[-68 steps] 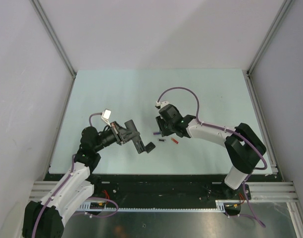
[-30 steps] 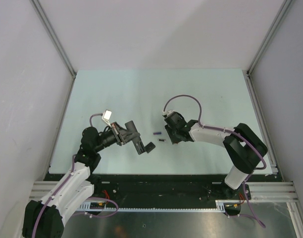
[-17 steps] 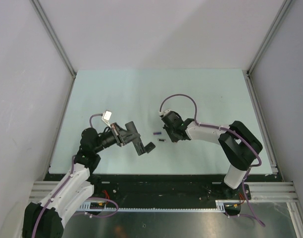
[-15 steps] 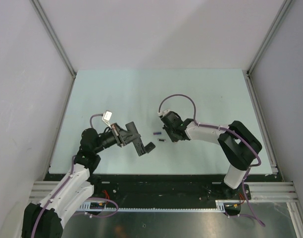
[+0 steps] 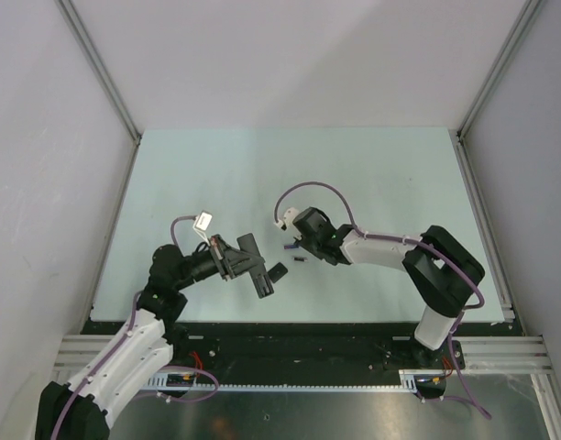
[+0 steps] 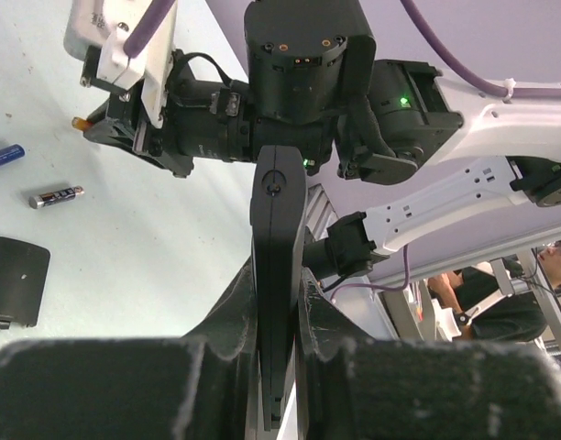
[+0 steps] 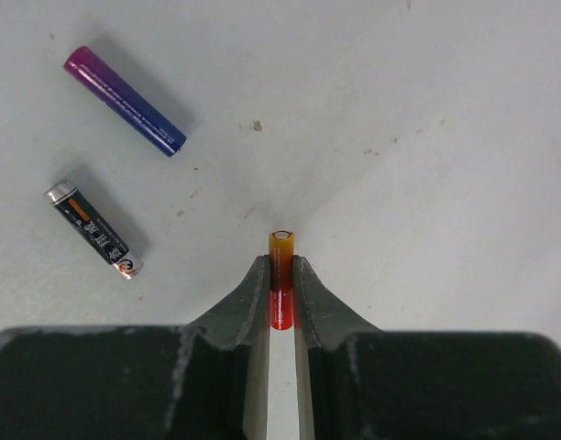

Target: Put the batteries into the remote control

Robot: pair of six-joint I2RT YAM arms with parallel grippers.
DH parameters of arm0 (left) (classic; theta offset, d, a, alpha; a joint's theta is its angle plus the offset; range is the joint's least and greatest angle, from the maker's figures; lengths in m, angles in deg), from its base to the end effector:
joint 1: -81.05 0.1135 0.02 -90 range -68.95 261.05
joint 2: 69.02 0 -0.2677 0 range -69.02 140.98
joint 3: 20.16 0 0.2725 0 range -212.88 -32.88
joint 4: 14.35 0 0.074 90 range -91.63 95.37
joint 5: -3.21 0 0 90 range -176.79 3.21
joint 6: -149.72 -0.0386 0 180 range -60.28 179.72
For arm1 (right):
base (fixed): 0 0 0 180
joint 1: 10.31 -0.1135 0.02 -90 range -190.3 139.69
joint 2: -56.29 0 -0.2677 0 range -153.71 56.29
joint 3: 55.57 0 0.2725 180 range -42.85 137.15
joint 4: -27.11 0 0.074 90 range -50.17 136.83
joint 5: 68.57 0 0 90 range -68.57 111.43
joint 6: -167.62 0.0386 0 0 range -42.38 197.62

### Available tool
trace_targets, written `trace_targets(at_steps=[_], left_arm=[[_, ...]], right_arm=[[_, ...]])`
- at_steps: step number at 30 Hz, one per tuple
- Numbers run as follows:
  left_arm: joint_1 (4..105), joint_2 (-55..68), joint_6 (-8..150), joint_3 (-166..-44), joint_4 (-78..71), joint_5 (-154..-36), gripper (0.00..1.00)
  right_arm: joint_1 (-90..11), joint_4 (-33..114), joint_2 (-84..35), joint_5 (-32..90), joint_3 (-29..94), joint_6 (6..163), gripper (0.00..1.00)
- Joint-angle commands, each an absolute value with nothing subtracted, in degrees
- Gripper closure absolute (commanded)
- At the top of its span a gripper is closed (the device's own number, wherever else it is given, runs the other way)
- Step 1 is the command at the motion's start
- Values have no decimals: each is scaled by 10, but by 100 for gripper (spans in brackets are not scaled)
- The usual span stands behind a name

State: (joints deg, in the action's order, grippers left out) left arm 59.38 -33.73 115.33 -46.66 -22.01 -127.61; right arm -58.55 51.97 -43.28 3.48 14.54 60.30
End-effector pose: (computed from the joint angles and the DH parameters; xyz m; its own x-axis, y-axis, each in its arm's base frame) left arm 0.1524 -0.0877 0.2245 -0.7422 -0.3771 -0.5541 0.4858 0.2669 -0.8323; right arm 0.2529 0.2654 0.1535 -0.3408 -0.8070 -0.4823 -0.7242 0.5525 -0.4126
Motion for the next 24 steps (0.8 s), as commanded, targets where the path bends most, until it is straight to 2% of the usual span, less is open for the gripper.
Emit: trace_targets(at_steps=[1,16,20,24], left_arm=[[583,-350,1164,-465,-242,-1283,100],[576,-357,1165,-463,-242,-1282,100],[576,-355,1165,-460,-243,-1278,100],[576,-360,1166,-458,-242,-1275,100]], right_arm=[[-567,452,-413,74,134,509,100],[-535,459,-441,117,131,489,100],[-528,470,-448,129,131,509,87],[-527,469,-450,131,131,513,82]])
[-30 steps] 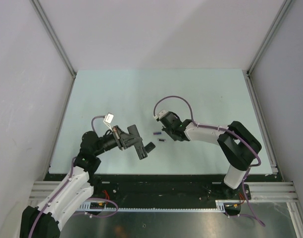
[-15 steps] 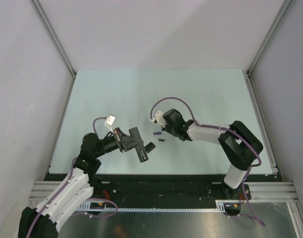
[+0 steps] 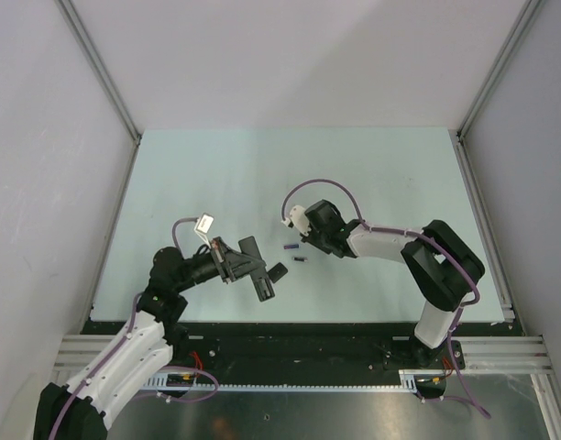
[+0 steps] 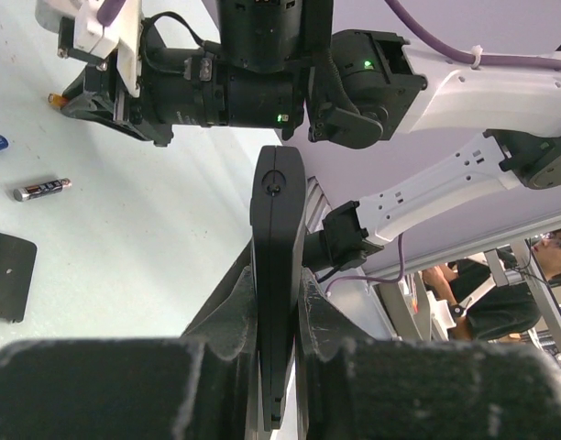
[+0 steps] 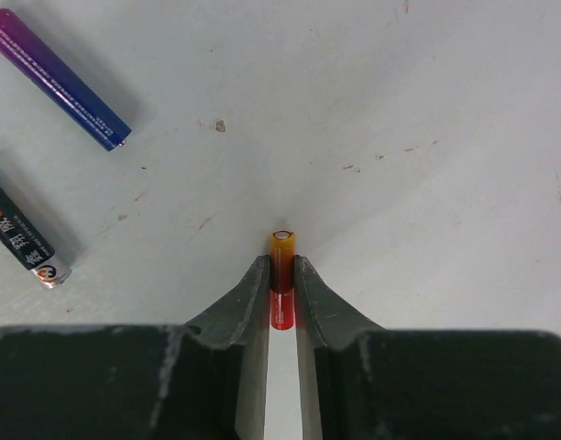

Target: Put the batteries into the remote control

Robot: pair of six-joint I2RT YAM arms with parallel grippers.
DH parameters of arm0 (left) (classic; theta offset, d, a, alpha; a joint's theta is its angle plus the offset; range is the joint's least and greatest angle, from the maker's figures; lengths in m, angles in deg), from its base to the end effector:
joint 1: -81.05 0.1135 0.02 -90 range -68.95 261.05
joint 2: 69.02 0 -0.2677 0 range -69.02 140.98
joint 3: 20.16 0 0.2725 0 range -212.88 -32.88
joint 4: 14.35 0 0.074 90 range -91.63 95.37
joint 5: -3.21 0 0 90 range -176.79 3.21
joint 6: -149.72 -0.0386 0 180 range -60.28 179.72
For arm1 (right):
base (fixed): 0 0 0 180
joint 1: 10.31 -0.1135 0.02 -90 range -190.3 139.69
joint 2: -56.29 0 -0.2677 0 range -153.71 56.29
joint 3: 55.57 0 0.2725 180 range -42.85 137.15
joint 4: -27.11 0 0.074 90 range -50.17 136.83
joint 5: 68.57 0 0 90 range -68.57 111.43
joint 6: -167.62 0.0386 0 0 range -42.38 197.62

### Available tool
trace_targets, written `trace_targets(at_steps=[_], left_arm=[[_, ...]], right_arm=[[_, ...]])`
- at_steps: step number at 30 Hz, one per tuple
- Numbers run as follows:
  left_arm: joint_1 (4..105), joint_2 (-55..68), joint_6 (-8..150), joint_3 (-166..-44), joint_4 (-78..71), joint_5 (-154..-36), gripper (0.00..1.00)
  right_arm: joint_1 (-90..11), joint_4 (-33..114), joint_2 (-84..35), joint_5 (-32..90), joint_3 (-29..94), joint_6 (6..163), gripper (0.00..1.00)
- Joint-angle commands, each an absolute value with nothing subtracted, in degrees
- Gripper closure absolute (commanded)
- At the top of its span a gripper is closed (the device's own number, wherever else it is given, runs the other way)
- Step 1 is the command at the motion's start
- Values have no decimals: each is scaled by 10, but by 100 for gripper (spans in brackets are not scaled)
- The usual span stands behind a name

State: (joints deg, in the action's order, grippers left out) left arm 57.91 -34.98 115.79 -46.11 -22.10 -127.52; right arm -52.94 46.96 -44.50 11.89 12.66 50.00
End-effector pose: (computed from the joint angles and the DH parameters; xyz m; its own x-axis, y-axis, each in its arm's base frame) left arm 0.1475 -0.0904 0.2244 -0.7480 -0.3641 -0.5550 0.4966 0.2478 -0.8319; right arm 0.2752 0.2446 0.1410 -0.2414 -0.8436 -0.4796 -0.7962 0.4548 -0.3992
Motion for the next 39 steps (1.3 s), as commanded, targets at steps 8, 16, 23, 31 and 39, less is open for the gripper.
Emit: trace_targets(at_steps=[8,16,23,31,39], left_arm=[[576,-369,1169,-450,-242,-1269,100],[576,-374,1170,-450,-242,-1270,100],[576,-377,1171,-453,-242,-1263,100],[576,-372,1174,-456,-242,-1234,100],[576,-361,1175,-459,-242,-1233,100]], right_arm=[[-527,461,-445,128,131,526,66],[-533,432,-402,98,131,558,57],[-525,369,-335,-61,141,708,45],[-505,600,-327,-181,188,1175,0],[-538,614,-310,-130,177,1310,4]])
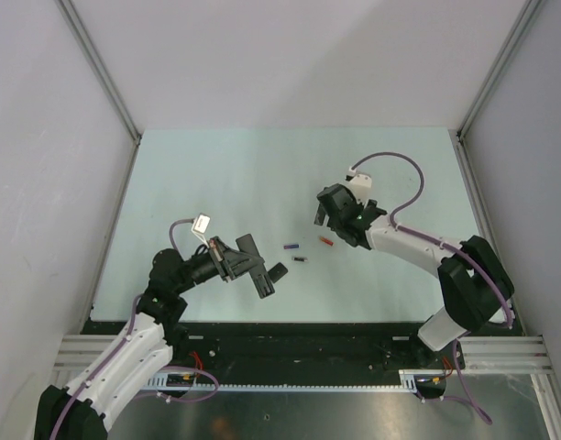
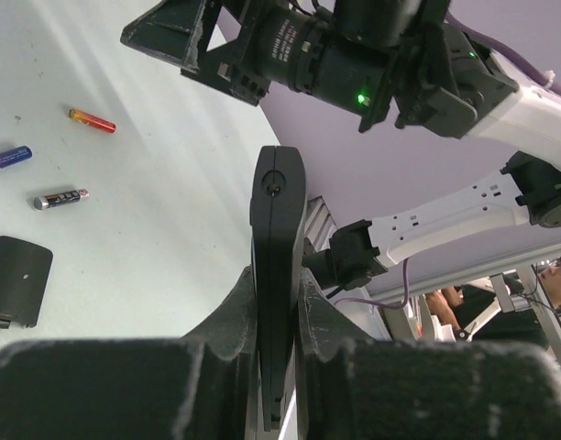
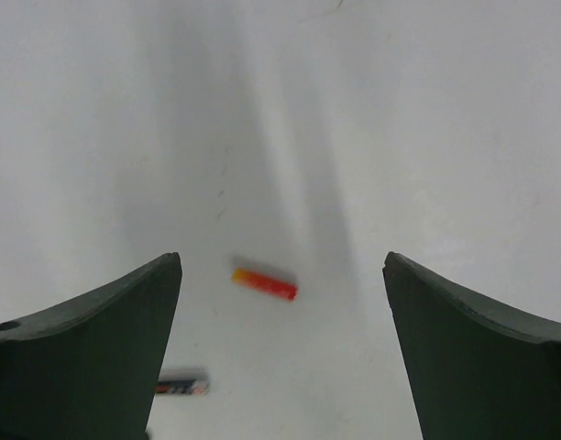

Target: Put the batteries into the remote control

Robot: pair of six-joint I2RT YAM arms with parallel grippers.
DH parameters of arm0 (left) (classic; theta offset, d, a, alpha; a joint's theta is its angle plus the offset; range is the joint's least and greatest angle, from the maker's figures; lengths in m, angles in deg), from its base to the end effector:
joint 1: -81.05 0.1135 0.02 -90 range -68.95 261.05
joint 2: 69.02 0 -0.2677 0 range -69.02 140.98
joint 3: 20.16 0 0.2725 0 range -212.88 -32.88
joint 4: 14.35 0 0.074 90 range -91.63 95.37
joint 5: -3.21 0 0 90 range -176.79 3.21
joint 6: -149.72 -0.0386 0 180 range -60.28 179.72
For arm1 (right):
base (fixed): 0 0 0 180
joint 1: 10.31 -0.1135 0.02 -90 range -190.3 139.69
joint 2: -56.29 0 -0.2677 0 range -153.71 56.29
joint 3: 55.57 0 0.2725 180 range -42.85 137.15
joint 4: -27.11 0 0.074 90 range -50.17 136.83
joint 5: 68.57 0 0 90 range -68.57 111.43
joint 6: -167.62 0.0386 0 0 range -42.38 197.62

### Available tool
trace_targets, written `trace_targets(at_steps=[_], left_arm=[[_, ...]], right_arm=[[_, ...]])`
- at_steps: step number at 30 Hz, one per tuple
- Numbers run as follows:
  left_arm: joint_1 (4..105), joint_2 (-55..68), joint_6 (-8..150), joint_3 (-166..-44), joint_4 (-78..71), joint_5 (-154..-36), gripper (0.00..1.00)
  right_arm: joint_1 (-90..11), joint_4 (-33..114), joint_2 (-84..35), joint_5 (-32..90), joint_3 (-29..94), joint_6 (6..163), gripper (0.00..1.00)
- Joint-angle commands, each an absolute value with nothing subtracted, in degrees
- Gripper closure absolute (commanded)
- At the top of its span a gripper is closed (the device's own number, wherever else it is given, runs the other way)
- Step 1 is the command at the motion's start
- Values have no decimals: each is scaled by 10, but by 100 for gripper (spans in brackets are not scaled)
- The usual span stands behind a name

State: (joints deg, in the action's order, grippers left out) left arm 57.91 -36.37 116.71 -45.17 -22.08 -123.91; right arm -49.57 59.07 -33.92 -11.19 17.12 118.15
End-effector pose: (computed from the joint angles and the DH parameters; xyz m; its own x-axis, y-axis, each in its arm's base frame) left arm 0.1467 -0.0880 0.2219 -0.7273 -0.4163 -0.5456 0.4742 0.2697 -0.8381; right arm 0.2842 0.2054 0.2182 -0.6175 0.2022 -0.7601 0.1835 0.9768 0.1107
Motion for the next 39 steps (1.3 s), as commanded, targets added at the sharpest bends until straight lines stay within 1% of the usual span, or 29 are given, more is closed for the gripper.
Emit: trace_targets(at_steps=[1,5,8,13,16,19,24,30,35,39], left_arm=[[576,-360,1175,-458,-242,-1233,100],[576,-360,1178,-455,-242,-1233,100],[576,-361,1180,-451,-242,-1234,100],[576,-364,1181,-449,-242,-1238,100],[576,-363,1181,-448,-242,-1237,100],[576,-363,1182,-447,-242,-1234,100],[576,-366,1181,-445,-241,-1232,100],[576,-367,1182,-439,-242,-1231,100],[576,-372,1178,-440,-242,-1229,100],[576,-368,1178,-439,-243,-1230,100]], right_arm=[[-542,617,-313,-135,177,1341,6],[-545,649,-354,-115,177,1425,10],[-550,655,-383,-106,177,1448,12],[-553,646,-399,-107,177,1410,12],[-548,630,-411,-86,177,1372,15],[-547,618,-418,-78,177,1347,16],[-541,609,-440,-72,177,1347,17],[-538,598,-449,-73,177,1348,21],[-534,589,-456,-70,177,1352,27],[-535,579,-459,-68,177,1353,29]])
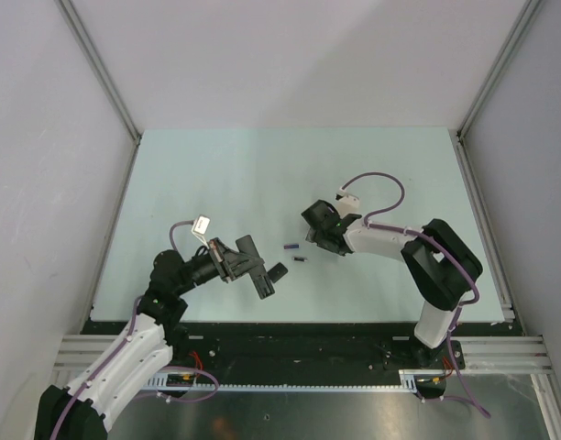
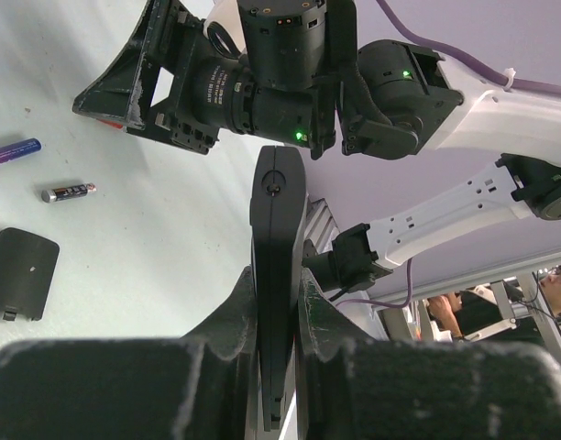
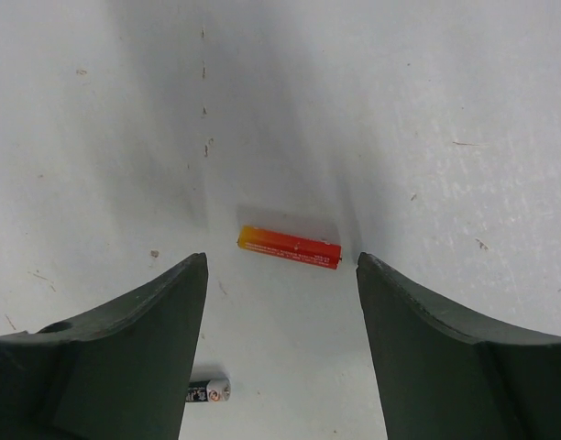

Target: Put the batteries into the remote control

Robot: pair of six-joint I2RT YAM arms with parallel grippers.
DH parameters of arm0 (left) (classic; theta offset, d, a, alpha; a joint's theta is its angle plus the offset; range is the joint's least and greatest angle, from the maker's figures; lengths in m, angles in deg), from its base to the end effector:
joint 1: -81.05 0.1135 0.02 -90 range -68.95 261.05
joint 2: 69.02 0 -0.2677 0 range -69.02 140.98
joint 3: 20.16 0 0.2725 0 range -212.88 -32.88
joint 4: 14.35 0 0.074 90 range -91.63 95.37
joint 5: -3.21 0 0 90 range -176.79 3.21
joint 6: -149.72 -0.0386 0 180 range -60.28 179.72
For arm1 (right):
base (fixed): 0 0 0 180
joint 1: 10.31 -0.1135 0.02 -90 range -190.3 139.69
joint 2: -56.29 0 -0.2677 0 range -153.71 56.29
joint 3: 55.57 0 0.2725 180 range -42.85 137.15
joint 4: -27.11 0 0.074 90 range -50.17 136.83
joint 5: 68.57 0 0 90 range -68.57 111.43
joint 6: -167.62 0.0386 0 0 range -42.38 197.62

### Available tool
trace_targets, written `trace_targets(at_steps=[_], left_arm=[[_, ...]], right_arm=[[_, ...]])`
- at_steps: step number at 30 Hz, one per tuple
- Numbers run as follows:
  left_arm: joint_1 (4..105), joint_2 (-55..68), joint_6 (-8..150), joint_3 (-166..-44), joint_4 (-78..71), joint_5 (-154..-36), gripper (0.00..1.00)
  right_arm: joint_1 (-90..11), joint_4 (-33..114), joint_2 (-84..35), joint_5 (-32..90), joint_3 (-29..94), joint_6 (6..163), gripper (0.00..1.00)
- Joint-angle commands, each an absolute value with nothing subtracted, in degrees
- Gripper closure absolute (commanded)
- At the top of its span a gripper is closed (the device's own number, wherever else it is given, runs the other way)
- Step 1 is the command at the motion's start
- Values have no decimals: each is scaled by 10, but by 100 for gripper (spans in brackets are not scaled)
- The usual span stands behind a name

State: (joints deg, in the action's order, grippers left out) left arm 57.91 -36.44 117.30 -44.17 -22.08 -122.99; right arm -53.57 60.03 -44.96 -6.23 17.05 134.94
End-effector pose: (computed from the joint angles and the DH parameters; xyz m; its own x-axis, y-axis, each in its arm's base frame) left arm 0.1465 -0.0874 0.2155 -0.7333 -0.4274 -0.5288 0.4498 0.2783 -0.8487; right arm 0.2766 0.2357 0.1504 -0.7211 0.3451 -0.6008 0.2982 0.9373 0.1806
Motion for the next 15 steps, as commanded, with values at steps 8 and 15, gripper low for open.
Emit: trace_targets(at_steps=[8,15], left_arm=[[576,-368,1177,-437,-242,-1230,100],[576,-365,1174,-435,-242,-1229,100]], right_arm=[[-528,579,-473,-68,181,1358,32],[-528,597,-494,-77,203,1358,36]])
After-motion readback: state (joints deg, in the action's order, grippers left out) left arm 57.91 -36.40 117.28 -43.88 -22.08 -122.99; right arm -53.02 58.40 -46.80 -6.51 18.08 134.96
